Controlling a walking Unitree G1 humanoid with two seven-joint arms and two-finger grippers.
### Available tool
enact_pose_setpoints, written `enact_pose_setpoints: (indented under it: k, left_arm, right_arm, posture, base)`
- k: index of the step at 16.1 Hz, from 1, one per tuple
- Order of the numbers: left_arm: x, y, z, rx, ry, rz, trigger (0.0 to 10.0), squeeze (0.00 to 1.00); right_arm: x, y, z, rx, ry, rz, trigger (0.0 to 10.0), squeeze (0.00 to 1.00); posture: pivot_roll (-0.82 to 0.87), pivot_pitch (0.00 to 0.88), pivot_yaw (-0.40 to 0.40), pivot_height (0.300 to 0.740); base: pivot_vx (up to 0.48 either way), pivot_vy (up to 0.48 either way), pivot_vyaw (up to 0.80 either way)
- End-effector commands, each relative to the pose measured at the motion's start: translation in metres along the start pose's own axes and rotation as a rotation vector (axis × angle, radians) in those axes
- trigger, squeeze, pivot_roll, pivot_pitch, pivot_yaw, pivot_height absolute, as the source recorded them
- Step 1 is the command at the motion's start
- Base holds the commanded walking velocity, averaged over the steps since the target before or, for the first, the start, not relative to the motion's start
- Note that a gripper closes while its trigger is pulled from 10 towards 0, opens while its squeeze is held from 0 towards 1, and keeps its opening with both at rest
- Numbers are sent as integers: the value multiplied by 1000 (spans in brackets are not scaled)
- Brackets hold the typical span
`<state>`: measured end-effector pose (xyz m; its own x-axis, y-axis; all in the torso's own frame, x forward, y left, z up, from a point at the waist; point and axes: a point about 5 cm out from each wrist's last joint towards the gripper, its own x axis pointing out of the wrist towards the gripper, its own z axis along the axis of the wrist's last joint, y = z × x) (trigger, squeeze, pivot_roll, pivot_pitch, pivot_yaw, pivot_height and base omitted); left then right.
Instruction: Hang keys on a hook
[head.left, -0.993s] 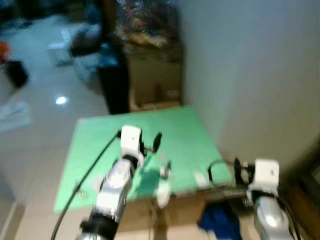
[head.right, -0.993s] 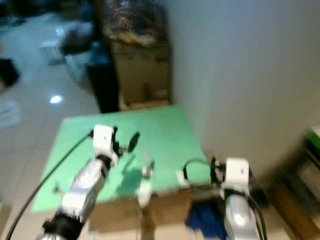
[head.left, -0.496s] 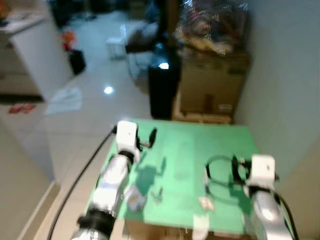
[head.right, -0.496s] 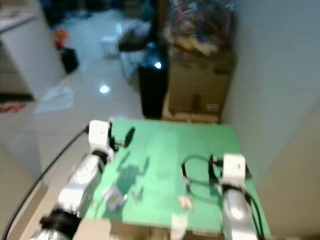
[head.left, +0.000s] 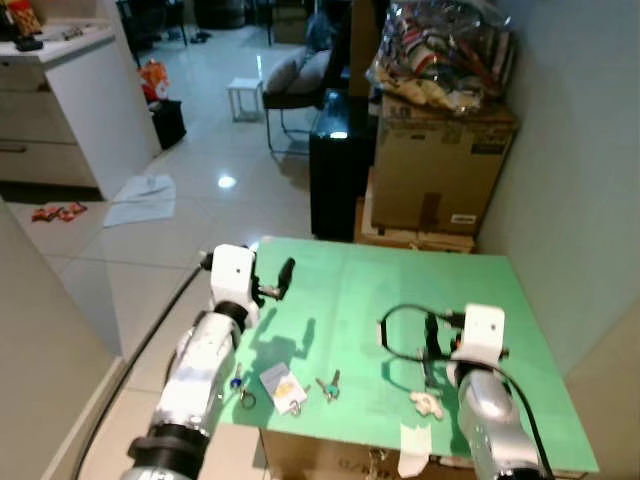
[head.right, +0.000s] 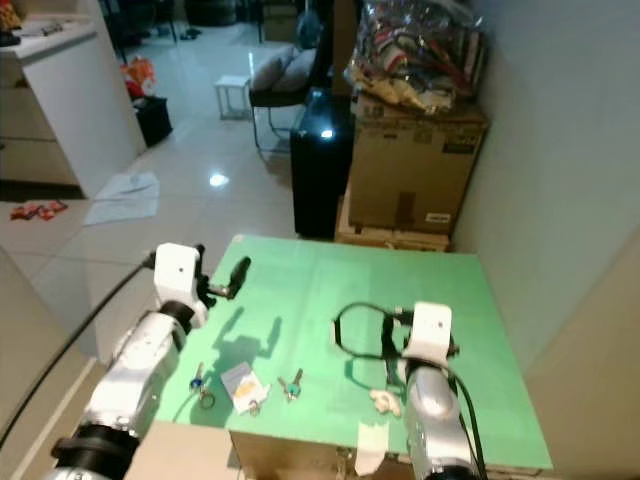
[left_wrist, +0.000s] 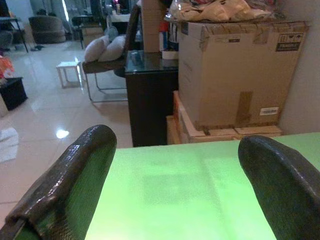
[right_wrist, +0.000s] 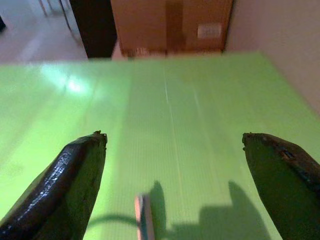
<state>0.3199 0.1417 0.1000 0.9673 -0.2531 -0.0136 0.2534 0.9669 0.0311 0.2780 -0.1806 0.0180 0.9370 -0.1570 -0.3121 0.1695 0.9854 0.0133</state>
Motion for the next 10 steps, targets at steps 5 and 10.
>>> enact_pose_setpoints:
  k: [5,10]
  left_arm:
    - [-16,-11,-2,130,21,-286,10000,0]
    - [-27,-13,-1,126,25,-367,10000,0]
  right_arm:
    - [-5,22,-30,-12,181,22,10000,16]
    - [-27,16,-49,-130,389,-34,10000,24]
  posture:
    - [-58,0,60,736]
    - [-72,0,42,736]
  base:
    - [0,0,0]
    - [0,0,0]
